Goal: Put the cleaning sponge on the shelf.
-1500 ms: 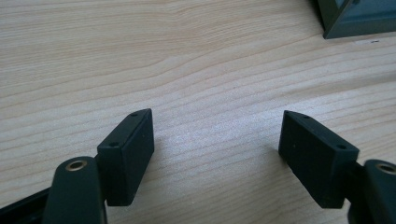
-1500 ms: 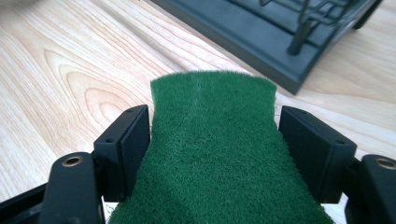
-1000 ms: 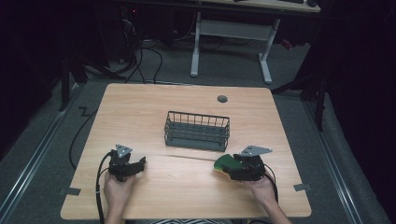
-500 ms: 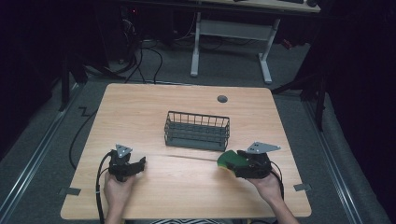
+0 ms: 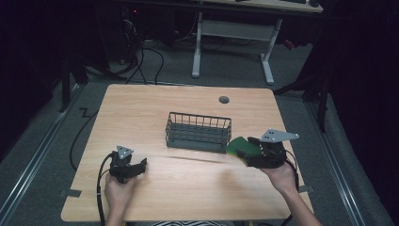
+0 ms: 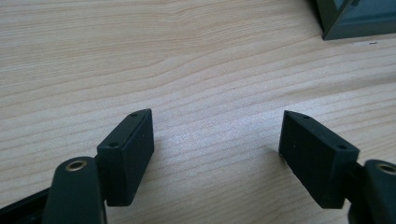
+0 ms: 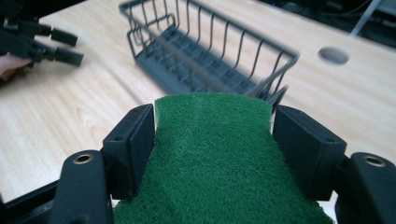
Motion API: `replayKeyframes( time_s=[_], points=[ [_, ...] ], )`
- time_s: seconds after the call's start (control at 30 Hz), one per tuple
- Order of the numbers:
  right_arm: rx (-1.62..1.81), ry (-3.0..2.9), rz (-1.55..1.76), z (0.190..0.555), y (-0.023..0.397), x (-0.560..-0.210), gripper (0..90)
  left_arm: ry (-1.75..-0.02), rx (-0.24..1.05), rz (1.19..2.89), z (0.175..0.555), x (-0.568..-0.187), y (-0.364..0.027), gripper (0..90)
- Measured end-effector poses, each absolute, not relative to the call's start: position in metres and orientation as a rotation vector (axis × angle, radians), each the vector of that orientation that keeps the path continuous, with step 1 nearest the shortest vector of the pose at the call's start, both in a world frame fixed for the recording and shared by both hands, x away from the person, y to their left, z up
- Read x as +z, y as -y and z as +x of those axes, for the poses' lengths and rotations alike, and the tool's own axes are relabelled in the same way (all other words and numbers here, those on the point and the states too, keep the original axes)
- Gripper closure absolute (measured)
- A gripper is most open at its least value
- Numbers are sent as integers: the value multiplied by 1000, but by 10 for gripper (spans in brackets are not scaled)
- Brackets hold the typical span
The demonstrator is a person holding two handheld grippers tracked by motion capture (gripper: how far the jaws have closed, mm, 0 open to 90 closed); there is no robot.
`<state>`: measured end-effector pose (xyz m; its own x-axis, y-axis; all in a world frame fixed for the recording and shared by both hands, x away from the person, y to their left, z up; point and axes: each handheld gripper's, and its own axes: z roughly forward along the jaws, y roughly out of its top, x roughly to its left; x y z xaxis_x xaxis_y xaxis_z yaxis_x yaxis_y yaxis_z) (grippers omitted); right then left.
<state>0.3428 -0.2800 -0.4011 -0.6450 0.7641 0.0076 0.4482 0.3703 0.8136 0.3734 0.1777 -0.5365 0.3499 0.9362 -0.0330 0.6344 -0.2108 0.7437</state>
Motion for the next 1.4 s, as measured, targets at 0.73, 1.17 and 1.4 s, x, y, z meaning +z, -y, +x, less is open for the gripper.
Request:
replayKeyframes(
  time_s=[0.73, 1.17, 1.4],
  points=[
    [1204, -2261, 962, 446, 225, -379, 310, -1365, 585, 1952, 374, -537, -176, 269],
    [1166, -2305, 962, 469, 214, -404, 309, -1365, 584, 1952, 374, -537, -176, 268],
    [1134, -2330, 965, 471, 214, -412, 308, -1365, 585, 1953, 374, -537, -176, 268]
  ],
)
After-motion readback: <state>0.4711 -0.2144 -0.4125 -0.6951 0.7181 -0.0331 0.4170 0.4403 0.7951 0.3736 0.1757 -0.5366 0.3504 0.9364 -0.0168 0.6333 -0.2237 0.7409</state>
